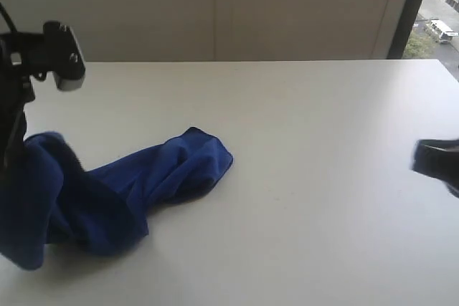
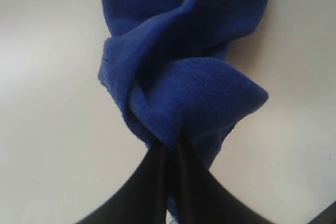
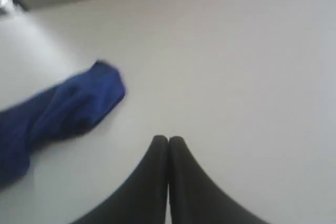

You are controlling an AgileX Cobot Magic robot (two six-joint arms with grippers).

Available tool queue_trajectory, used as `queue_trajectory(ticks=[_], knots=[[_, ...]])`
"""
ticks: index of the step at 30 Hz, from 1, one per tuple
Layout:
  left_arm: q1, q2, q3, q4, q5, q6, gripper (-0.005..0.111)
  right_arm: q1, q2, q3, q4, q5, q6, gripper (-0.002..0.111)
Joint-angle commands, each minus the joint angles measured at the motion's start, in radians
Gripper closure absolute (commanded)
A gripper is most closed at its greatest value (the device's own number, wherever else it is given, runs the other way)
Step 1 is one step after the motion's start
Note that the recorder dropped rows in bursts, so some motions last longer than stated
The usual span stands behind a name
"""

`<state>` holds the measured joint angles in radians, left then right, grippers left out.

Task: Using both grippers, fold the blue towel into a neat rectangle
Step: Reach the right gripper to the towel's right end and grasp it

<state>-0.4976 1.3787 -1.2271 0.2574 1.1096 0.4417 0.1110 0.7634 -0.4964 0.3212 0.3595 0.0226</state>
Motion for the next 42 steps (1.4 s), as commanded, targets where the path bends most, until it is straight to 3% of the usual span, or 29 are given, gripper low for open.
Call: queue_trajectory(ticks=[1,10,14,18,22,27,30,33,42], knots=[[0.020,-0.005,0.080,-0.016,-0.034,-0.071,0.107,0.045,0.400,-0.302,0.154,0.229,-0.426,0.108],[0.020,-0.005,0.215,-0.025,-0.128,-0.105,0.107,0.058,1.025,-0.859,0.384,0.563,-1.140,0.108],[0.020,-0.005,0.231,-0.025,-0.146,-0.105,0.107,0.093,1.191,-0.997,0.414,0.461,-1.393,0.098],[0.020,-0.005,0.231,-0.025,-0.176,-0.107,0.107,0.134,1.319,-1.110,0.399,0.257,-1.357,0.077],[0.020,-0.005,0.231,-0.046,-0.216,-0.107,0.107,0.167,1.446,-1.240,0.377,0.198,-1.357,0.055],[0.020,-0.005,0.231,-0.065,-0.223,-0.107,0.107,0.199,1.562,-1.377,0.331,0.099,-1.299,0.055],[0.020,-0.005,0.231,-0.065,-0.223,-0.107,0.107,0.199,1.573,-1.388,0.331,0.096,-1.313,0.063],[0.020,-0.005,0.231,-0.065,-0.225,-0.107,0.107,0.199,1.573,-1.388,0.331,0.109,-1.313,0.063],[0.020,-0.005,0.231,-0.065,-0.226,-0.107,0.107,0.197,1.588,-1.386,0.291,0.391,-1.228,0.063]])
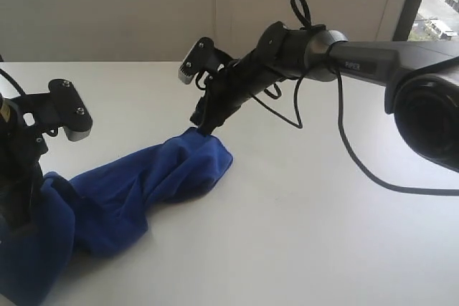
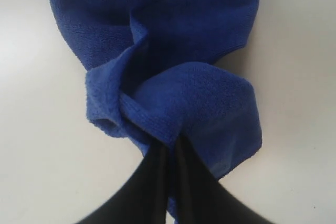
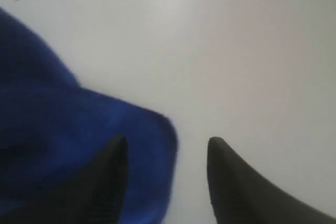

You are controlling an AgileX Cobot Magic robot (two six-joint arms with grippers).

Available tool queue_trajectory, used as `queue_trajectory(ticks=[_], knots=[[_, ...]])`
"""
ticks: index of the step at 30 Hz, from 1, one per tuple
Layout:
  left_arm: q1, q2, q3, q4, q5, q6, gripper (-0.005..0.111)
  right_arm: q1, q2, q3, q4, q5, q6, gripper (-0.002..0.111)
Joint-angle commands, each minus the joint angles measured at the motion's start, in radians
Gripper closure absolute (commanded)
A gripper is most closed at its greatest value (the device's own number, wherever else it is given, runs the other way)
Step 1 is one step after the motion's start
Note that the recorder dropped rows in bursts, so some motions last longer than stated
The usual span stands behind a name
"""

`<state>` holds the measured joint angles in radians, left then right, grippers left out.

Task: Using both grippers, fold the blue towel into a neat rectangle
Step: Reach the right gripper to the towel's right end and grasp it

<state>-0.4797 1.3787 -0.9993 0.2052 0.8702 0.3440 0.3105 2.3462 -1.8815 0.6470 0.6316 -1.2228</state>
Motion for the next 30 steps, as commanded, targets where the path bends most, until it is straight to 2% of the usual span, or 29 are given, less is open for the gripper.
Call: queue_trajectory(ticks=[1,7,10,14,17,18,22,26,30], knots=[[0.002,-0.005,0.003,-0.013,0.013,-0.010,0.107,-0.003,0.010,-0.001,-0.047,0.124,0.017,0.063],[0.002,-0.005,0.003,-0.013,0.014,-0.008,0.107,-0.003,0.049,-0.001,-0.129,0.149,0.121,0.064],[0.002,-0.005,0.003,-0.013,0.014,-0.008,0.107,-0.003,0.068,-0.001,-0.189,0.179,0.174,0.069],[0.002,-0.005,0.003,-0.013,0.016,-0.008,0.107,-0.003,0.079,-0.001,-0.386,0.233,0.305,0.080],[0.002,-0.005,0.003,-0.013,0.016,-0.008,0.107,-0.013,0.079,-0.001,-0.604,0.335,0.490,0.081],[0.002,-0.005,0.003,-0.013,0.014,-0.008,0.107,-0.023,0.079,-0.001,-0.626,0.373,0.532,0.081],[0.002,-0.005,0.003,-0.015,0.012,-0.006,0.107,-0.092,0.081,0.001,-0.625,0.589,0.640,0.081],[0.002,-0.005,0.003,-0.065,0.013,0.006,0.107,-0.177,0.060,0.117,-0.594,0.589,0.728,0.081],[0.002,-0.005,0.024,-0.205,0.007,0.205,0.107,-0.208,0.030,0.314,-0.569,0.589,0.721,0.081]])
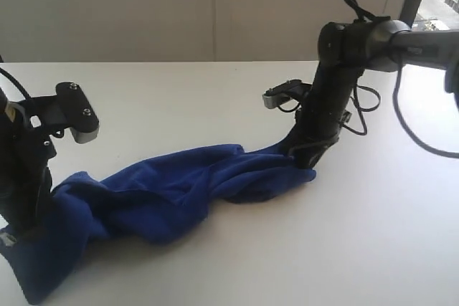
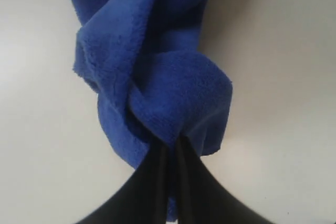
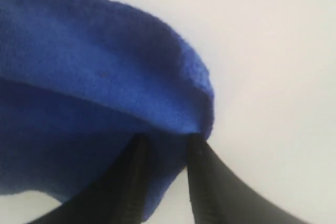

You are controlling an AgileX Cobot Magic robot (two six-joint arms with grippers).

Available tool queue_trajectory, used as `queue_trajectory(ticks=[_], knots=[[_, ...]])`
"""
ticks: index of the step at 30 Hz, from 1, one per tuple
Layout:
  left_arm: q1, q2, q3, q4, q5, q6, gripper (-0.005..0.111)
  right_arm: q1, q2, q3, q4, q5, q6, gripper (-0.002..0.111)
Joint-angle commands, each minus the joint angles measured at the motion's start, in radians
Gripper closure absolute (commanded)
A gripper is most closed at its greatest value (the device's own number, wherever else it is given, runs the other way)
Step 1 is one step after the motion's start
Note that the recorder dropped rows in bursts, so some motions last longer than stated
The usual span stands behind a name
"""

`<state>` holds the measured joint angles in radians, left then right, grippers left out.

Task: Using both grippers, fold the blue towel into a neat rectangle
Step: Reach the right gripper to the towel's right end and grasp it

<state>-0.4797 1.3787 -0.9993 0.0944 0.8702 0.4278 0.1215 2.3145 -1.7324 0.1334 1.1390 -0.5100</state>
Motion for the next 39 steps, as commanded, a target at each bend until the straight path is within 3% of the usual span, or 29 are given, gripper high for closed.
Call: queue_trajectory(ticks=[1,6,18,29,36,39], knots=[[0.002,-0.005,0.043,-0.110,-0.016,0.133,0.107,-0.019,0.048,0.191,-0.056,0.082,0.008,0.081],[0.000,-0.005,0.118,-0.118,-0.125,0.208,0.107,-0.019,-0.100,0.240,0.007,0.082,0.016,0.081],[0.000,-0.005,0.118,-0.133,-0.144,0.208,0.107,-0.022,-0.280,0.256,0.006,0.071,-0.040,0.081],[0.000,-0.005,0.118,-0.140,-0.148,0.208,0.107,-0.022,-0.272,0.256,0.031,-0.262,-0.221,0.081],[0.000,-0.005,0.118,-0.140,-0.166,0.208,0.107,-0.022,-0.212,0.256,0.035,-0.283,-0.256,0.056],[0.000,-0.005,0.118,-0.140,-0.166,0.208,0.107,-0.022,-0.198,0.256,0.035,-0.283,-0.254,0.056]])
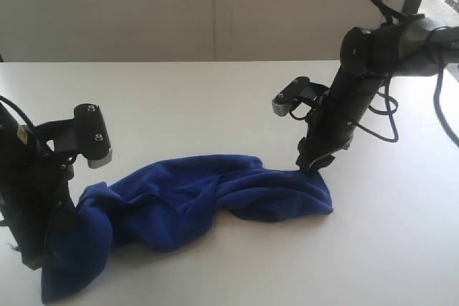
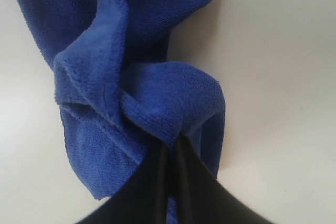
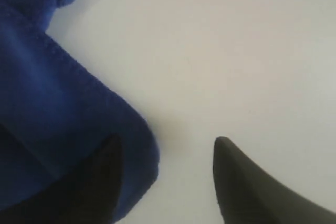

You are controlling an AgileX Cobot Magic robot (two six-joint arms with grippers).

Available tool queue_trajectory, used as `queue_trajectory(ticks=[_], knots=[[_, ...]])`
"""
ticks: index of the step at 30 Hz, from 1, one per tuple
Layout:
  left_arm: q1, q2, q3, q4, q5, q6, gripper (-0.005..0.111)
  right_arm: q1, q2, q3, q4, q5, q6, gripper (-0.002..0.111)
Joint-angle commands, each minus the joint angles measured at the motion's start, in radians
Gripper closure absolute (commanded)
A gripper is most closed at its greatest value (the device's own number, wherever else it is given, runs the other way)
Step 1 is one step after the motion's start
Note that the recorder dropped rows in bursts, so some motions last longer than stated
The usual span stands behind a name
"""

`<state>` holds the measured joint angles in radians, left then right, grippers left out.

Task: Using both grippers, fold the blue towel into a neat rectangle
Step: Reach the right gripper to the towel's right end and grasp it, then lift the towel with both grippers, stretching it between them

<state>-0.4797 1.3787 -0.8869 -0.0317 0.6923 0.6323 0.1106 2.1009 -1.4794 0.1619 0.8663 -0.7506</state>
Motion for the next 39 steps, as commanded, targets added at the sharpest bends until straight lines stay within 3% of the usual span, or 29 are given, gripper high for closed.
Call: queue_trajectory(ticks=[1,7,14,24,26,32,39], knots=[[0.000,-0.005,0.006,-0.014,0.011,0.004,0.107,-0.011,0.018,0.003,0.006,-0.010,-0.013,0.056],[0.000,-0.005,0.006,-0.014,0.011,0.004,0.107,-0.006,0.020,0.003,0.028,-0.008,-0.013,0.058],[0.000,-0.005,0.006,-0.014,0.011,0.004,0.107,0.021,0.020,0.003,0.028,0.009,-0.013,0.072],[0.000,-0.005,0.006,-0.014,0.011,0.004,0.107,0.021,0.020,0.003,0.026,0.034,-0.009,0.073],[0.000,-0.005,0.006,-0.014,0.011,0.004,0.107,0.021,0.020,0.003,0.026,0.034,-0.007,0.079],[0.000,-0.005,0.006,-0.014,0.011,0.004,0.107,0.021,0.020,0.003,0.021,0.061,-0.006,0.108],[0.000,-0.011,0.006,0.010,-0.028,0.004,0.107,0.019,-0.059,0.001,-0.226,0.123,0.195,0.108]])
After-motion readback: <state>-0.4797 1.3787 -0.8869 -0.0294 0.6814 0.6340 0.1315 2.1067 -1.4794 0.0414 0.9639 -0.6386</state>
